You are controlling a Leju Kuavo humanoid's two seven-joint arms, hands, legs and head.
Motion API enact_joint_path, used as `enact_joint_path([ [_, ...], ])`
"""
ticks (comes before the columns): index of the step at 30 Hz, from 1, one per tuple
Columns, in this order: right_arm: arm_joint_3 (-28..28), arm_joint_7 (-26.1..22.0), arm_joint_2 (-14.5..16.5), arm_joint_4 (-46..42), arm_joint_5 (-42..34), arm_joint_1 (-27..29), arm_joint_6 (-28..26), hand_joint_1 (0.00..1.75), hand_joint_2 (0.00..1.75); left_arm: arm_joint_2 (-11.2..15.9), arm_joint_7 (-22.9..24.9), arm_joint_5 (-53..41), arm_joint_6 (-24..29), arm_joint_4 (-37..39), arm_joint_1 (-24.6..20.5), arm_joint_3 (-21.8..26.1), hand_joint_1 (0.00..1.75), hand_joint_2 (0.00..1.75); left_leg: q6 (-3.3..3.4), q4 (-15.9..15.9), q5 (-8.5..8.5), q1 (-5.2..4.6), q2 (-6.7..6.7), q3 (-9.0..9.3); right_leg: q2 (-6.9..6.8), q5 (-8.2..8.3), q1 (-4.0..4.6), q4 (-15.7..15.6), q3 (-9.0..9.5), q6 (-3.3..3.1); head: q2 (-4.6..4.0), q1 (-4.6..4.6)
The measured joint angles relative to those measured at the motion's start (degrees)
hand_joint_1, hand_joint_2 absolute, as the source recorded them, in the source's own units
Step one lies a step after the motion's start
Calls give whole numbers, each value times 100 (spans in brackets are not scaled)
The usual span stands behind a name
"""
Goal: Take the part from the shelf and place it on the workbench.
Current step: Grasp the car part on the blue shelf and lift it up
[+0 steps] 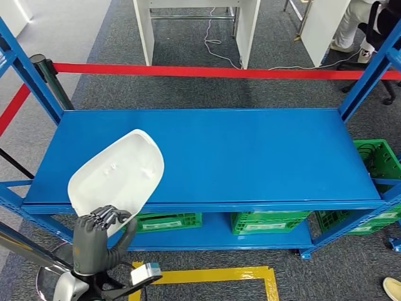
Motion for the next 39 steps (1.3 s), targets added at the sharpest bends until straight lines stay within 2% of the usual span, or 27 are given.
enact_joint_path([
  [4,-29,-425,-3,0,71,1,-91,0,175,-204,-611,433,0,-381,356,82,175,175,70,-4,27,-23,18,3,28,27,-31,-17,3,79,0,-1],
  [6,-58,-439,-13,0,220,-12,-338,0,175,-321,-829,571,6,-529,488,143,175,175,140,-89,96,0,71,29,-112,-82,-15,89,-70,103,0,11],
  [8,-62,-335,-20,0,456,-38,-704,0,175,-438,-999,658,19,-628,592,216,175,175,187,-146,144,12,140,35,-339,-432,2,639,-328,103,0,38],
  [10,-52,-288,-19,0,614,-56,-954,0,175,-534,-1110,701,26,-665,669,290,175,175,194,-145,154,1,204,10,-420,-766,1,1410,-651,115,0,54],
  [11,-44,-272,-19,0,657,-60,-1036,0,175,-572,-1144,717,26,-672,695,321,175,175,189,-144,158,-2,232,3,-429,-792,-2,1607,-722,122,0,54],
  [12,-37,-259,-21,0,685,-60,-1099,0,175,-606,-1167,730,27,-680,714,346,175,175,183,-141,163,-1,251,0,-435,-703,-7,1584,-687,129,0,55],
  [13,-32,-246,-26,0,699,-61,-1138,0,175,-633,-1181,737,27,-690,727,364,175,175,171,-135,166,4,263,0,-446,-517,-16,1322,-535,136,0,55],
  [15,-28,-210,-34,0,668,-73,-1147,0,175,-680,-1209,756,28,-713,738,389,175,175,124,-96,161,7,271,-18,-472,-184,-28,510,-83,152,0,60],
  [16,-29,-187,-36,0,628,-83,-1128,0,175,-700,-1223,765,28,-725,741,399,175,175,88,-66,163,0,270,-38,-474,-106,-27,221,78,146,0,61],
  [17,-32,-166,-36,0,575,-92,-1106,0,175,-717,-1237,772,28,-737,746,410,175,175,49,-36,170,-8,269,-62,-469,-100,-22,77,155,134,0,63],
  [19,-56,-153,-36,0,468,-98,-1054,0,175,-746,-1254,770,28,-758,766,435,175,175,-22,-3,203,-14,265,-100,-449,-102,-11,70,130,79,0,63],
  [21,-105,-185,-36,0,376,-97,-927,0,175,-771,-1287,771,29,-780,802,466,175,175,-94,95,91,1,262,-159,-458,-62,-18,74,69,-23,0,53],
  [23,-149,-254,-41,-1,321,-99,-716,0,175,-788,-1340,789,30,-807,834,488,175,175,-159,564,-314,20,261,-336,-478,7,-23,70,-17,-134,0,29],
  [25,-185,-328,-48,-2,297,-99,-506,0,175,-794,-1387,819,31,-824,870,503,175,175,-193,1296,-748,37,261,-556,-492,75,-4,80,-125,-181,0,17],
  [26,-204,-362,-50,-2,290,-98,-415,0,175,-794,-1403,834,31,-827,893,512,175,175,-196,1527,-831,41,261,-591,-496,109,5,88,-177,-187,0,16],
  [27,-219,-393,-50,-2,287,-98,-346,0,175,-795,-1416,848,31,-831,914,520,175,175,-190,1572,-804,43,261,-542,-499,141,14,98,-227,-187,0,16],
  [28,-232,-427,-50,-2,288,-98,-289,0,175,-797,-1426,858,31,-838,931,528,175,175,-171,1376,-667,41,261,-382,-499,173,22,107,-274,-185,0,15],
  [30,-245,-492,-49,-2,295,-99,-197,0,175,-807,-1444,876,31,-869,950,553,175,175,-97,550,-360,28,258,130,-494,237,34,118,-341,-168,0,15],
  [31,-252,-514,-49,-2,302,-100,-165,0,175,-815,-1452,883,31,-891,956,567,175,175,-65,154,-275,15,256,356,-490,273,39,118,-365,-147,0,17],
  [32,-258,-524,-48,-2,313,-100,-148,0,175,-822,-1458,894,31,-911,965,581,175,175,-41,-96,-245,-2,254,484,-489,312,39,113,-380,-117,0,19],
  [33,-264,-524,-48,-2,326,-101,-139,0,175,-826,-1463,906,31,-928,976,593,175,175,-27,-203,-255,-17,254,522,-489,353,35,104,-392,-82,0,17],
  [35,-269,-510,-48,-1,367,-97,-131,0,175,-834,-1477,958,31,-951,1007,615,175,175,11,-243,-170,-19,261,464,-482,420,23,73,-410,0,0,14],
  [36,-269,-493,-48,0,398,-95,-127,0,175,-839,-1490,993,31,-961,1020,626,175,175,45,-271,-112,-7,270,418,-478,369,21,93,-448,32,0,16],
  [37,-269,-464,-48,1,436,-93,-122,0,175,-847,-1507,1034,32,-974,1040,636,175,175,83,-300,-40,8,280,359,-473,213,23,197,-513,56,0,26],
  [39,-267,-374,-44,3,530,-93,-119,0,175,-863,-1547,1116,33,-1000,1107,661,175,175,133,-322,92,12,296,212,-474,-331,27,753,-707,82,0,48],
])
